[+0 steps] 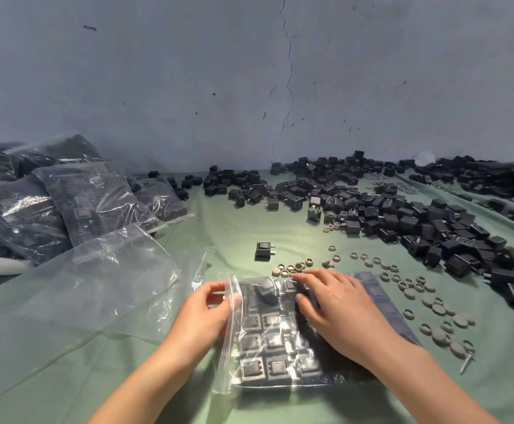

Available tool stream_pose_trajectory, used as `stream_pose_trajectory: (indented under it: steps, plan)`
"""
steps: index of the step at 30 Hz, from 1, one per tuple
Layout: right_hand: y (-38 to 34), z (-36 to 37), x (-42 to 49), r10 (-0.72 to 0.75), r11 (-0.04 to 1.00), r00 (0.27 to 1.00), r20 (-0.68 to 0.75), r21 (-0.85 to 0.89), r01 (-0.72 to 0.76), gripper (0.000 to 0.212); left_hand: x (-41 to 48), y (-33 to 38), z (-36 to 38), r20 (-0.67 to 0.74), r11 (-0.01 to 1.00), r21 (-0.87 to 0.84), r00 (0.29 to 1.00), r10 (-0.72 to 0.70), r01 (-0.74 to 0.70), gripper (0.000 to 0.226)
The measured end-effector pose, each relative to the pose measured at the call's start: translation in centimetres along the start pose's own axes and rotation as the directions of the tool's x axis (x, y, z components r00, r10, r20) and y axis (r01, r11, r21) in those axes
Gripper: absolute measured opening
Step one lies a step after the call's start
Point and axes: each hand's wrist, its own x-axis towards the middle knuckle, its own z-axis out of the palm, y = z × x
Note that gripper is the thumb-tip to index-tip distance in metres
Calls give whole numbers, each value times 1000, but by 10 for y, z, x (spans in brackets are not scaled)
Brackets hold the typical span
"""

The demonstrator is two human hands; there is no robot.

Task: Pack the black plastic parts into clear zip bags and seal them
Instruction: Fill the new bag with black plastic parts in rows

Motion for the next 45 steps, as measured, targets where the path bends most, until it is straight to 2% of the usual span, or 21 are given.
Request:
stream_pose_trajectory:
  steps: [2, 4, 8, 12, 16, 22, 25, 28, 33, 38, 45]
  plan:
    - [1, -2, 1, 4, 998, 1000, -8, 57, -4, 49, 0, -1, 5, -47, 991, 112, 995, 84, -79, 16]
    - [4, -8, 4, 29, 994, 999, -40, 106, -24, 49, 0, -1, 8, -46, 989, 106, 993, 109, -103, 10]
    - [27, -23, 11, 150, 978, 978, -144, 169, -125, 49, 3, -5, 9, -67, 996, 51, 994, 81, -78, 12]
    - [45, -26, 8, 232, 954, 954, -188, 237, -185, 43, 5, -12, 9, -120, 1000, -21, 993, 19, -21, 17]
    - [46, -25, 9, 269, 933, 935, -232, 305, -193, 37, 10, -9, 9, -170, 972, -230, 982, -86, 45, 16]
    - [46, -26, 10, 272, 920, 930, -248, 350, -175, 33, 9, -2, 11, -78, 881, -465, 986, -146, 93, 19]
    - [42, -28, 11, 255, 921, 927, -276, 360, -146, 31, 9, -1, 9, -6, 850, -511, 989, -149, 125, 24]
    - [37, -28, 12, 216, 931, 934, -284, 350, -109, 30, 7, 0, 9, 26, 920, -387, 998, -63, 68, 24]
    - [23, -15, 12, 94, 970, 990, -109, 234, -67, 43, 7, 1, 10, 41, 937, -348, 999, -29, 42, 24]
    - [0, 3, 13, -69, 995, 997, 46, 75, 65, 50, 4, 4, 13, 53, 924, -378, 998, -43, 60, 24]
    - [-4, 10, 16, -158, 987, 986, 44, 20, 157, 54, 1, 15, 12, 150, 872, -475, 988, -47, 114, 23]
